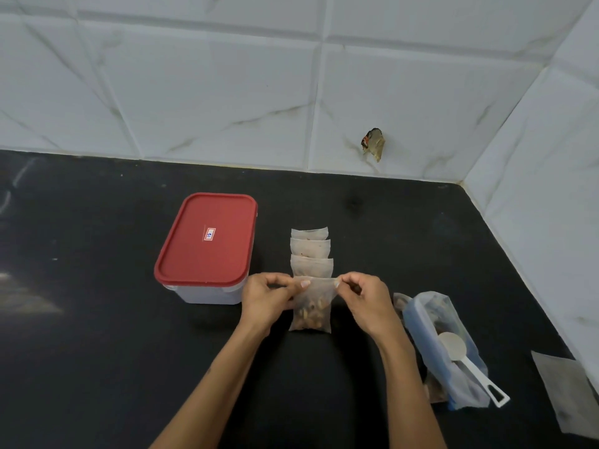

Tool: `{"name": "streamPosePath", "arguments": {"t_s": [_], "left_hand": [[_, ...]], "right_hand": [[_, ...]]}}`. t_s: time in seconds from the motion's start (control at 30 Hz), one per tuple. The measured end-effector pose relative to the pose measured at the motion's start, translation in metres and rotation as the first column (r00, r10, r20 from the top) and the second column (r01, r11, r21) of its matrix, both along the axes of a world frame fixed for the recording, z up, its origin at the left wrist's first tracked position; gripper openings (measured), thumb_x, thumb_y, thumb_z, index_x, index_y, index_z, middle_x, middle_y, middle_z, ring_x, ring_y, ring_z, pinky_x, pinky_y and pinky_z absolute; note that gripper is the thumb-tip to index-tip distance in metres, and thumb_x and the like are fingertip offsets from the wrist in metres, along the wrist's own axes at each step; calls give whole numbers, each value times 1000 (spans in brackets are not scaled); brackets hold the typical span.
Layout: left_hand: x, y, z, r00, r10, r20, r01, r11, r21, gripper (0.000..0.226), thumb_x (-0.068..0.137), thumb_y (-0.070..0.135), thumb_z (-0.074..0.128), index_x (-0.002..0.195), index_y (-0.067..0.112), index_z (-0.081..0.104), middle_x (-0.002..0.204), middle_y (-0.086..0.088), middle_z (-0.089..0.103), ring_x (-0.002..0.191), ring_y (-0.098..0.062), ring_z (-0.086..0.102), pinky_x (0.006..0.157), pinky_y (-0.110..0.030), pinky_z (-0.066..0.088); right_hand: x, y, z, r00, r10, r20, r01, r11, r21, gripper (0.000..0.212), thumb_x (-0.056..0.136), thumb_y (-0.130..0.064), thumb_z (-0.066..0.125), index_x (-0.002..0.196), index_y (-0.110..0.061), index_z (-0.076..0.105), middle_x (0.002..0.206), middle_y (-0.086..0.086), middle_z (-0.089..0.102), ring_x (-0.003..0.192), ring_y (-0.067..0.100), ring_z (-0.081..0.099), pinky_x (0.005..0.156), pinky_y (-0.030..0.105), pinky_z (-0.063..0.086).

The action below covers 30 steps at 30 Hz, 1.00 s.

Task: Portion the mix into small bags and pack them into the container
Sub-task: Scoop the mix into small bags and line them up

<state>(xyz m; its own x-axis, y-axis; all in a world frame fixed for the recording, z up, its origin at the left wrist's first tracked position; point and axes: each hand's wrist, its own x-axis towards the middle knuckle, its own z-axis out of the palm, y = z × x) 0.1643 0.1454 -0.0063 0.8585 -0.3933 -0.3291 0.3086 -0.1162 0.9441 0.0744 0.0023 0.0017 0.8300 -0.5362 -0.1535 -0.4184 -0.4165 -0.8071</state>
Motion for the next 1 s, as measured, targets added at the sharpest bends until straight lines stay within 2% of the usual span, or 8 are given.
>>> {"name": "streamPosePath", "arguments": {"t_s": [0.13, 0.37, 0.53, 0.67, 0.77, 0.87, 0.93, 1.0], "left_hand": [[1, -6, -8, 998, 21, 56, -24, 999, 46, 15, 82, 4, 71, 68, 8, 69, 81, -3, 69, 73, -11, 69, 63, -28, 59], [7, -7, -20, 974, -49, 223, -2, 975, 224, 20, 95, 14, 55, 84, 11, 71, 79, -7, 70, 75, -17, 67, 74, -36, 59], [-7, -8, -3, 828, -190, 528, -109, 869, 483, 32, 96, 15, 50, 126, 6, 56, 125, -6, 50, 107, -18, 56, 93, -27, 45], [-35, -29, 27, 709, -166, 685, -6, 971, 241, 34, 97, 19, 51, 129, 10, 51, 120, 3, 52, 105, -10, 57, 90, -24, 47], [-70, -66, 43, 825, -204, 528, 254, 967, -22, 25, 96, 24, 51, 118, 14, 57, 108, 3, 64, 93, -2, 62, 81, -16, 50], [-118, -121, 61, 893, -443, 79, 448, 858, -250, 21, 98, 27, 47, 100, 10, 60, 97, -6, 65, 82, -11, 62, 74, -20, 52], [-148, -156, 68, 774, -585, -243, 515, 804, -297, 32, 99, 35, 43, 103, 6, 57, 96, -7, 59, 84, -14, 59, 71, -20, 50], [-176, -182, 70, 627, -674, -390, 620, 735, -274, 56, 98, 47, 42, 130, 1, 46, 118, -12, 55, 106, -22, 56, 83, -26, 49]], "right_hand": [[6, 0, -5, 1000, 3, -30, -4, 999, -43, 15, 95, -18, 52, 100, -18, 66, 91, -5, 65, 80, 1, 59, 65, 12, 44], [13, -4, -6, 997, -6, -80, -6, 990, -140, 21, 96, -15, 49, 108, -14, 67, 102, -2, 65, 88, 5, 57, 73, 15, 40], [4, -7, 5, 996, -12, -84, -6, 979, -206, 31, 97, -26, 49, 126, -20, 59, 118, 0, 62, 102, 8, 56, 83, 17, 36], [-26, -14, 41, 980, -137, 146, 155, 981, -118, 42, 91, -31, 59, 132, -31, 52, 110, -9, 62, 91, -2, 59, 79, 11, 41], [-71, -36, 65, 884, -338, 324, 377, 924, -64, 38, 88, -26, 63, 125, -33, 58, 106, -16, 61, 84, -9, 61, 70, 4, 45], [-132, -68, 63, 729, -601, 327, 669, 726, -158, 30, 90, -20, 61, 120, -21, 63, 106, -4, 66, 82, -1, 61, 69, 2, 40], [-172, -86, 44, 616, -765, 189, 778, 554, -296, 30, 91, -17, 57, 120, -10, 63, 113, 10, 67, 97, 22, 63, 82, 19, 41], [-208, -99, 19, 476, -879, 37, 815, 425, -395, 30, 92, -18, 55, 118, -6, 63, 116, 18, 65, 107, 35, 58, 89, 33, 42]]}}
